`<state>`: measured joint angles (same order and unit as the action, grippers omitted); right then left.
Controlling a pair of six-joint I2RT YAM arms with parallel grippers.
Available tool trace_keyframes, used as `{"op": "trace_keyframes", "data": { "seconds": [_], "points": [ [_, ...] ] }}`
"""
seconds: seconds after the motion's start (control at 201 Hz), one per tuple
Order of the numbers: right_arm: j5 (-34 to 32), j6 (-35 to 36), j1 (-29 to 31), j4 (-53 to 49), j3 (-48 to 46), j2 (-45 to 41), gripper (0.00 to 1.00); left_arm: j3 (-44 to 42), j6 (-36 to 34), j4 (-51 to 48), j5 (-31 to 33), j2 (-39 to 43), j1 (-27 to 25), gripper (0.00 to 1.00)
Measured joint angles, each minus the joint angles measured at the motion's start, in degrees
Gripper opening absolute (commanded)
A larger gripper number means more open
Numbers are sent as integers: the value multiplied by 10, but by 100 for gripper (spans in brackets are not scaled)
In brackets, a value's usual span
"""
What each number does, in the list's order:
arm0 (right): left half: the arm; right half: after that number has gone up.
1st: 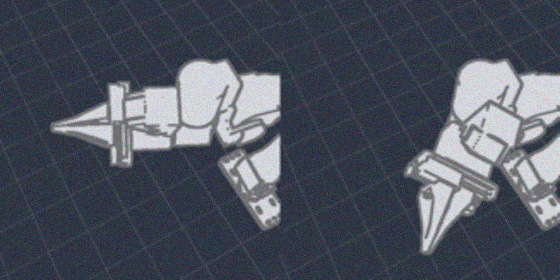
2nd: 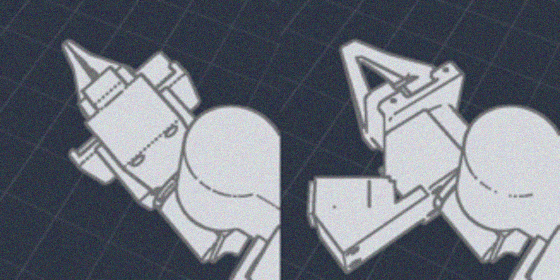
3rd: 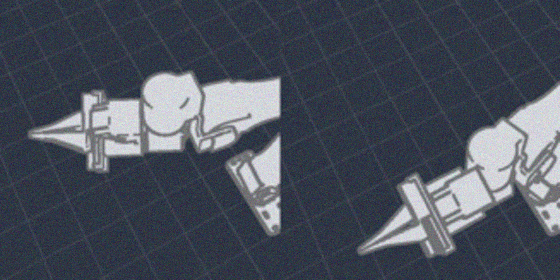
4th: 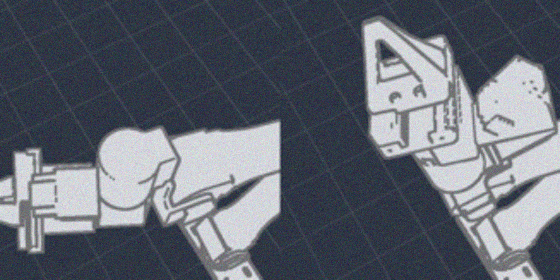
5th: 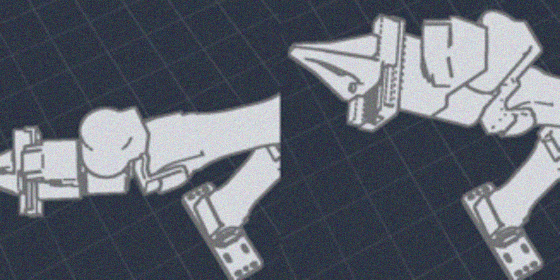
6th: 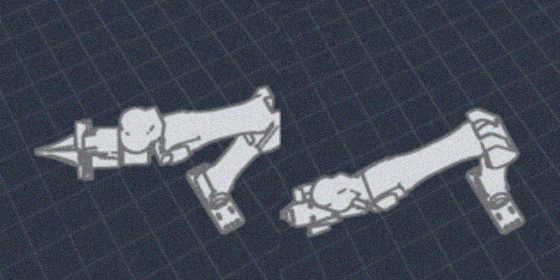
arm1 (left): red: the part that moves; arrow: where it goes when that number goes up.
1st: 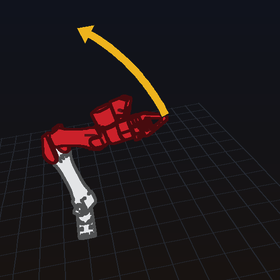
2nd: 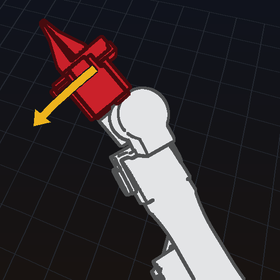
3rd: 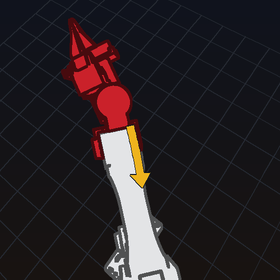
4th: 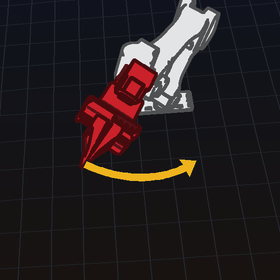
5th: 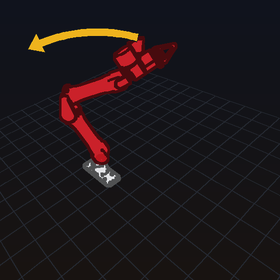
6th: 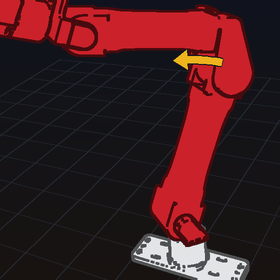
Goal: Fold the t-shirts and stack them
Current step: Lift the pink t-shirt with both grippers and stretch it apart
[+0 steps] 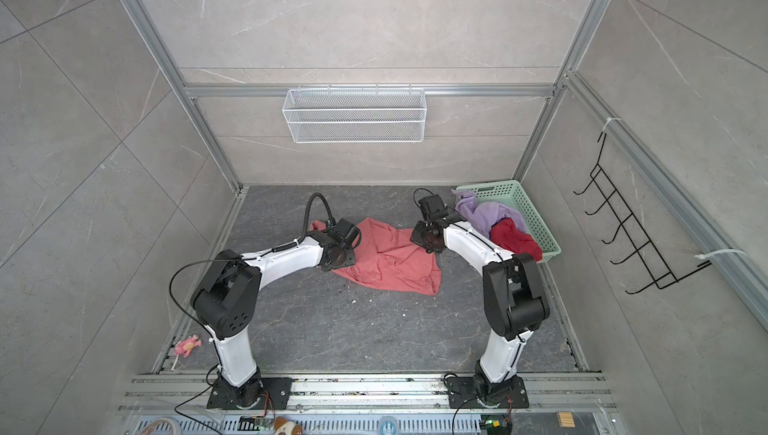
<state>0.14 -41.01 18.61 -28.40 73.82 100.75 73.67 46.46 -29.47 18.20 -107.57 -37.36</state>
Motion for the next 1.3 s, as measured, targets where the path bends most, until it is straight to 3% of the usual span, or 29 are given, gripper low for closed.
{"op": "trace_keyframes", "data": {
  "seconds": [0.249, 0.493, 0.717, 0.826, 1.05, 1.304],
  "points": [
    [-2, 4, 0, 2, -21, -25, 0, 8, 9, -8, 4, -17, 0, 0],
    [-2, 7, 0, 4, -24, -28, 0, -2, 11, -8, 8, 2, 0, 0],
    [-10, 22, -18, 1, -22, -57, 0, -60, -2, 0, -9, 144, 11, 0],
    [-16, 38, -37, -16, -2, -88, 0, -84, -12, 12, -49, 242, 54, 0],
    [-15, 84, -48, -50, 80, -194, 0, -114, -36, 14, -155, 429, 192, 0],
    [-17, 135, -44, -92, 148, -326, 0, -71, -92, -38, -208, 553, 210, 0]
  ]
}}
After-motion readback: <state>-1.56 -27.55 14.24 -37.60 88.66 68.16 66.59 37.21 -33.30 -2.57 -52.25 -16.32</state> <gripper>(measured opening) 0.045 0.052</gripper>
